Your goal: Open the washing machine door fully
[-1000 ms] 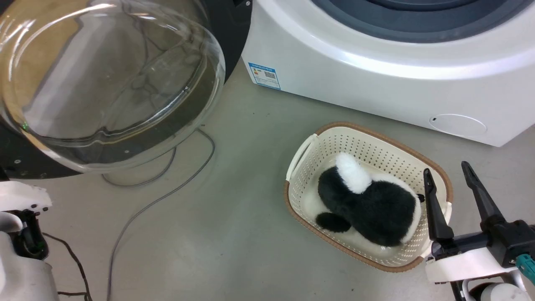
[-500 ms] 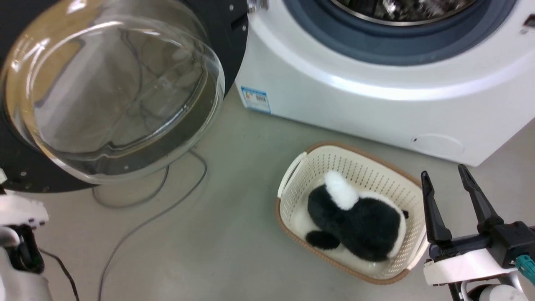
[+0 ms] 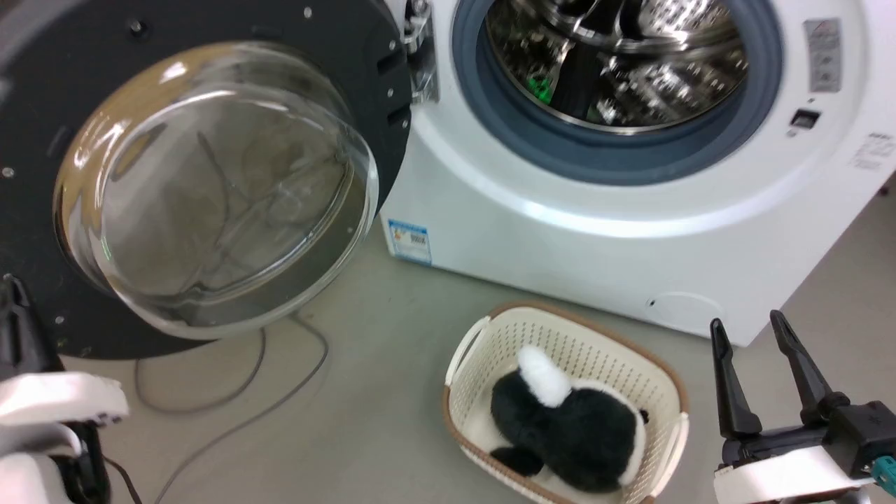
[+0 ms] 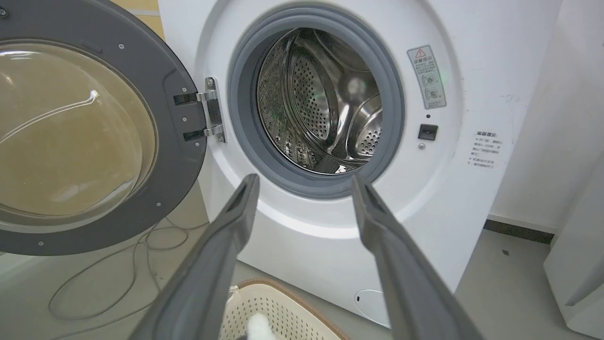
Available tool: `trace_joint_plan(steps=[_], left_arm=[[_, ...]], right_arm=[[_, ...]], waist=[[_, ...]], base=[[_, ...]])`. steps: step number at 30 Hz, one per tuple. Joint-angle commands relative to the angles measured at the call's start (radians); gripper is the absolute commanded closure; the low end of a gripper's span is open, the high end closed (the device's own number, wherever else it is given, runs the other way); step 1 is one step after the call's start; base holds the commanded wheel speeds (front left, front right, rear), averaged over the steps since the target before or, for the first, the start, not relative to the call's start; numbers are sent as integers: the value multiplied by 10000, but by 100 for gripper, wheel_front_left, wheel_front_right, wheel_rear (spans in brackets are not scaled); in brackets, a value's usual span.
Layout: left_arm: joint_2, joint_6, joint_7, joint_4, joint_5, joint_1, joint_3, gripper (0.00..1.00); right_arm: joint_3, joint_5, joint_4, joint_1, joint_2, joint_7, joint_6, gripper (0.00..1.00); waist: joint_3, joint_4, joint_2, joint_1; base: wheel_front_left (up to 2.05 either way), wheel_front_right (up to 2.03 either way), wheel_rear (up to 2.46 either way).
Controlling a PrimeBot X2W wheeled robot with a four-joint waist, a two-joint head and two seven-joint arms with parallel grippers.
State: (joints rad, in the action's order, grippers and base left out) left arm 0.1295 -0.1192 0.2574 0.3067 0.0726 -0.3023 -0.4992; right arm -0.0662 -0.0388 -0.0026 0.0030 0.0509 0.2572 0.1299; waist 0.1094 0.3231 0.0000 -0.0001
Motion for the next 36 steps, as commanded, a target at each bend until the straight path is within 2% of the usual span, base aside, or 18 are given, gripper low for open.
trace_joint_plan(steps=[1, 8, 14, 15, 16, 27, 36], left_arm=[[-105, -72, 44, -193, -15, 295, 95, 100], [-572, -95, 44, -1308, -152, 1672, 952, 100], [-737, -46, 44, -1902, -115, 2464, 1701, 100], [-750, -24, 44, -1961, -74, 2537, 1799, 79], [-759, 12, 44, -2052, -83, 2632, 1907, 0], [-789, 62, 44, -2288, 121, 3447, 2720, 0], [-791, 27, 44, -2485, -108, 3764, 3891, 0]], right_arm=[[-18, -148, -35, 114, -7, 46, 8, 0], [-35, -291, -129, 393, -7, 46, 8, 0], [-49, -318, -152, 683, -7, 46, 8, 0], [-56, -310, -148, 712, -7, 46, 8, 0], [-51, -301, -145, 729, -7, 46, 8, 0], [-5, -319, -151, 885, -7, 46, 8, 0], [143, -413, -165, 981, -7, 46, 8, 0]], waist=[[-292, -172, 0, 1], [-846, -623, 0, 1], [-1165, -1127, 0, 1], [-1204, -1214, 0, 1], [-1247, -1319, 0, 1], [-1529, -2401, 0, 1], [-1502, -3084, 0, 1]], base=[[0, 0, 0], [0, 0, 0], [0, 0, 0], [0, 0, 0], [0, 0, 0], [0, 0, 0], [0, 0, 0]])
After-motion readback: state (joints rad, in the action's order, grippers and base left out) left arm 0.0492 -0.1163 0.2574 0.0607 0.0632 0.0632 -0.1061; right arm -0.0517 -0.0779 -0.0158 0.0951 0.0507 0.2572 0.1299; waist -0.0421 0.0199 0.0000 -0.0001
